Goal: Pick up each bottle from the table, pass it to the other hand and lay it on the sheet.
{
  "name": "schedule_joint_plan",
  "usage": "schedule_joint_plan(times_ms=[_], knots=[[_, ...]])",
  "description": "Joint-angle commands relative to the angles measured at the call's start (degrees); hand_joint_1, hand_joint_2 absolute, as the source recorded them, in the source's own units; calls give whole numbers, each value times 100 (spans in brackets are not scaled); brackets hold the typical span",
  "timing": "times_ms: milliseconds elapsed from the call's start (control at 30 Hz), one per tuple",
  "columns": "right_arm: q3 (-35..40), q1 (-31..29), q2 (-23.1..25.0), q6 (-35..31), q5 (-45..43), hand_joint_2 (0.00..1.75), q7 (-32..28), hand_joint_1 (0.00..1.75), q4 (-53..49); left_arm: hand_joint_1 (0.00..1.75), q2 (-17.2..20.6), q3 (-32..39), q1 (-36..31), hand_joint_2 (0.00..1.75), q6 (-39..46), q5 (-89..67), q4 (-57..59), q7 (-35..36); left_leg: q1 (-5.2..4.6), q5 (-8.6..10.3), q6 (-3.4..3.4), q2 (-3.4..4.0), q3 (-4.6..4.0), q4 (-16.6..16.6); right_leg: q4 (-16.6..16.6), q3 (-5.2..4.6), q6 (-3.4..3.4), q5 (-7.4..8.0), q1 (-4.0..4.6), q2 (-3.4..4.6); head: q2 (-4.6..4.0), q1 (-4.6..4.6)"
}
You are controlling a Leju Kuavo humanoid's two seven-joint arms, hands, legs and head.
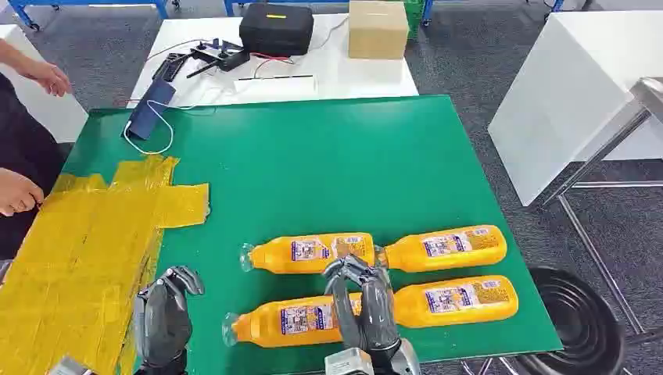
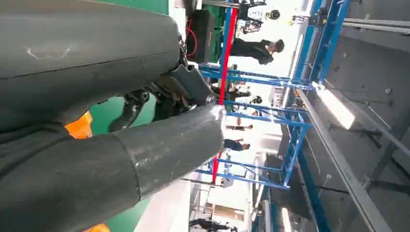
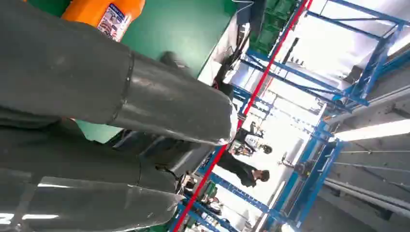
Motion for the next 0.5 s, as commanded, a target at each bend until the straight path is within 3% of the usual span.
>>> schedule_joint_plan(times_ms=[33, 67, 100, 167, 200, 500], knots=[[-1010, -48, 167, 941, -1740, 0, -845, 147, -681, 0, -575, -176, -1016, 0, 640, -342, 455, 201, 10, -11, -12, -5, 24, -2, -6, 26, -5, -9, 8, 1, 0, 0], [-1307, -2, 335, 1156, -1451, 0, -787, 40, -841, 0, -476, -443, -1220, 0, 889, -371, 527, 527, 3, 4, -3, -45, -15, 14, 8, 1, 1, -6, 2, -41, 0, 0], [-1331, 27, 366, 1181, -1397, 0, -779, 40, -885, 0, -469, -487, -1237, 0, 937, -370, 534, 527, 4, 7, -4, -75, -27, 28, 18, -2, 2, -11, 3, -70, 0, -2], [-1327, 106, 447, 1208, -1310, 0, -799, 40, -881, 0, -389, -557, -1149, 0, 1014, -329, 495, 502, -1, 6, -4, -60, -14, 19, 9, -4, 2, -8, 1, -54, 0, -4], [-1309, 122, 455, 1130, -1156, 0, -858, 0, -856, 0, -359, -566, -1103, 0, 1070, -302, 458, 410, -5, 19, 9, -45, -12, 0, -5, 2, 1, 0, -3, -43, 0, 4], [-1018, 123, 315, 1227, -903, 0, -642, 0, -753, 0, -320, -552, -913, 0, 946, -72, 296, 260, 1, -2, -2, -22, 24, 2, -4, 27, 0, -5, 2, -20, 0, -2]])
